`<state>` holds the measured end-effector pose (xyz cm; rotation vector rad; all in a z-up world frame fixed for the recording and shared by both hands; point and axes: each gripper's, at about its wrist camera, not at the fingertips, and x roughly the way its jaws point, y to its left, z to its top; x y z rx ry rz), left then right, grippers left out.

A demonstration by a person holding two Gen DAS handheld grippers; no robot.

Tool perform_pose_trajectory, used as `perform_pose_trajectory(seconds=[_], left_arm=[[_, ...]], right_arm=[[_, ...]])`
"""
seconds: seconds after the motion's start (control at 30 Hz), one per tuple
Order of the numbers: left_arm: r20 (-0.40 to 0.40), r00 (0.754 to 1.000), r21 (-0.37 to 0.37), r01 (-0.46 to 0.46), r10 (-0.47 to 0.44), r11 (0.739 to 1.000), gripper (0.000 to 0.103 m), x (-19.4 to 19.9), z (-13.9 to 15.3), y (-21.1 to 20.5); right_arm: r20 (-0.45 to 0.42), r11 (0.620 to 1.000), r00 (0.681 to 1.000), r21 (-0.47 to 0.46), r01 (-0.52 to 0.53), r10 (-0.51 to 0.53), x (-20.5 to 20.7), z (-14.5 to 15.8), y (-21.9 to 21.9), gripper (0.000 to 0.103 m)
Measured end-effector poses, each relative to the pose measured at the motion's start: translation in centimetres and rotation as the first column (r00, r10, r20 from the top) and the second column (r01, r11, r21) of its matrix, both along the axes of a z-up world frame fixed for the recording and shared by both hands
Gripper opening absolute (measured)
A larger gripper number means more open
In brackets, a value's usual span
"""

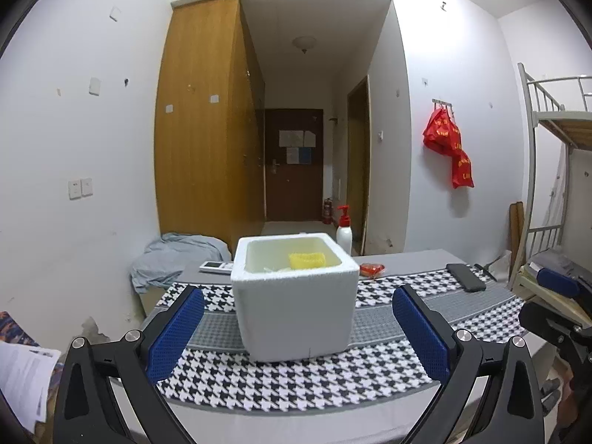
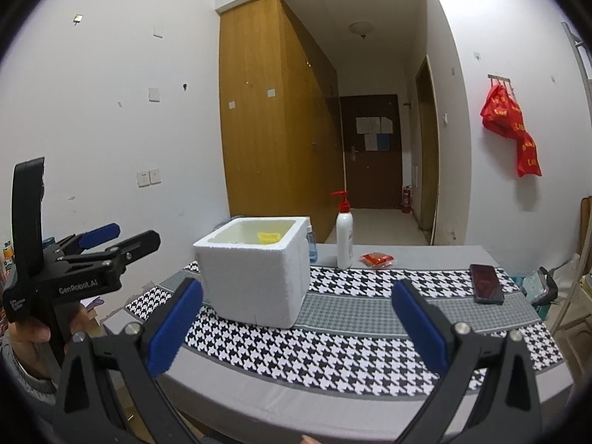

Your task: Organize soft objects

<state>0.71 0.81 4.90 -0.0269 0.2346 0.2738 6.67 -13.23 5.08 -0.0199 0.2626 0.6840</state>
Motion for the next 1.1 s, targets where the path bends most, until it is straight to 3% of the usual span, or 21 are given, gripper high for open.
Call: perform_pose_trajectory(seconds=[0.4,0.8,1.1], left_arm=[[0.097,0.995,0.045,-0.031,0.026,0.998,0.102,-4.1,-3.5,-1.2],[0.049,0.998,0.074,0.022,-0.026,0.997,0.102,-4.9,-5.3,-2.4],[0.059,0.998,0.066,0.031,-0.035,0.997,0.102,-5.4,-5.3,-2.1]], right_arm=[[0.001,0.999,0.999,0.003,0.037,-0.037,-2.5,-3.5,-0.1,0.103],[-0.025,0.998,0.998,-0.034,0.048,-0.049,-3.2,-5.7,0.4,0.103],[-0.025,0.998,0.998,-0.035,0.051,-0.052,-3.5,-5.7,0.3,0.103]])
